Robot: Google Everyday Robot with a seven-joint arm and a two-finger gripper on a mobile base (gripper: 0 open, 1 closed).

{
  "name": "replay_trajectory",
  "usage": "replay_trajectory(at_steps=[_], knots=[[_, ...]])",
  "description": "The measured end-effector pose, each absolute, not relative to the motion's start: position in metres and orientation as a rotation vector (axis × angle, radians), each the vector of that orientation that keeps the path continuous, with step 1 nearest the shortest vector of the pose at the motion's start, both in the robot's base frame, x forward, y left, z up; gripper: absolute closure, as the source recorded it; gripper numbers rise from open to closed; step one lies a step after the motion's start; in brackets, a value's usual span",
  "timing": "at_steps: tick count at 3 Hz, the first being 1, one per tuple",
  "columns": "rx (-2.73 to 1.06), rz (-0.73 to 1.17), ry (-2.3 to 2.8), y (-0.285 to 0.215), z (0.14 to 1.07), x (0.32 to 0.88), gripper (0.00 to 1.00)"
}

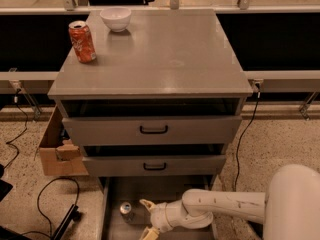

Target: Place redbull can into bottom drawer

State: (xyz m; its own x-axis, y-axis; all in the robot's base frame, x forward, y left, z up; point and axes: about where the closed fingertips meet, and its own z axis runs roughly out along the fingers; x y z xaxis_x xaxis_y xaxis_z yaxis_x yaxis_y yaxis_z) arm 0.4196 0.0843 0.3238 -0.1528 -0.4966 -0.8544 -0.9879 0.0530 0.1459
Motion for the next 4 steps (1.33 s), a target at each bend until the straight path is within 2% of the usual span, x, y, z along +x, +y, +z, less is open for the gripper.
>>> replay_trajectory(at_steps=[2, 4], knots=[[-1.694, 0.875, 1.868, 0.062, 0.352, 0.399, 0.0], [-1.788, 0.738, 2.233, 0.009, 0.409, 0.332, 0.0]])
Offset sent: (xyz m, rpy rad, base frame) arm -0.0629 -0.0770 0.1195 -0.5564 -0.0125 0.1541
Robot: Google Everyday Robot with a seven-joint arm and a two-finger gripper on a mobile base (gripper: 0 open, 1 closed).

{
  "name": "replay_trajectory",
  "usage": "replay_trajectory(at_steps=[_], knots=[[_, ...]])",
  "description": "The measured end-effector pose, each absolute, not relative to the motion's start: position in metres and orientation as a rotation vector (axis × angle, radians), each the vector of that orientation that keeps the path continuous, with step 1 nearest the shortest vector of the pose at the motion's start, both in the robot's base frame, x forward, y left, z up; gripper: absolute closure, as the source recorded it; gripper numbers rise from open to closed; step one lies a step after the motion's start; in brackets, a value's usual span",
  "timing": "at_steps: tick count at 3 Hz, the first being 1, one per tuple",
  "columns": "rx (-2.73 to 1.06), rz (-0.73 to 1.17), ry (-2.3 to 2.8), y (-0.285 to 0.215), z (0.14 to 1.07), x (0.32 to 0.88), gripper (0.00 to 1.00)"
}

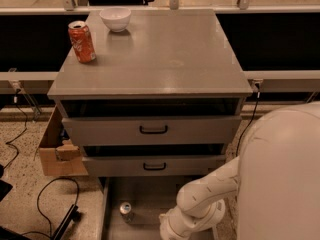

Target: Place redbull can into bottom drawer

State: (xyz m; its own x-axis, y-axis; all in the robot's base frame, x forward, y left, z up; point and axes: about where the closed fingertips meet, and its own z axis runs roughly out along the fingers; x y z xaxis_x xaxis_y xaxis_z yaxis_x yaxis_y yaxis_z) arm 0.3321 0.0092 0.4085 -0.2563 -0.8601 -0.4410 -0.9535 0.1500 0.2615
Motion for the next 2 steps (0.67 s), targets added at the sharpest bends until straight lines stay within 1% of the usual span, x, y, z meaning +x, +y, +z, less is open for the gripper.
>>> replay_trajectory(at_steps=[1, 2], knots=[[-1.666, 0.596, 2.402, -0.022, 0.439, 0.31, 0.0], [-1.488, 0.37, 2.504, -0.043, 0.463, 0.313, 0.0]])
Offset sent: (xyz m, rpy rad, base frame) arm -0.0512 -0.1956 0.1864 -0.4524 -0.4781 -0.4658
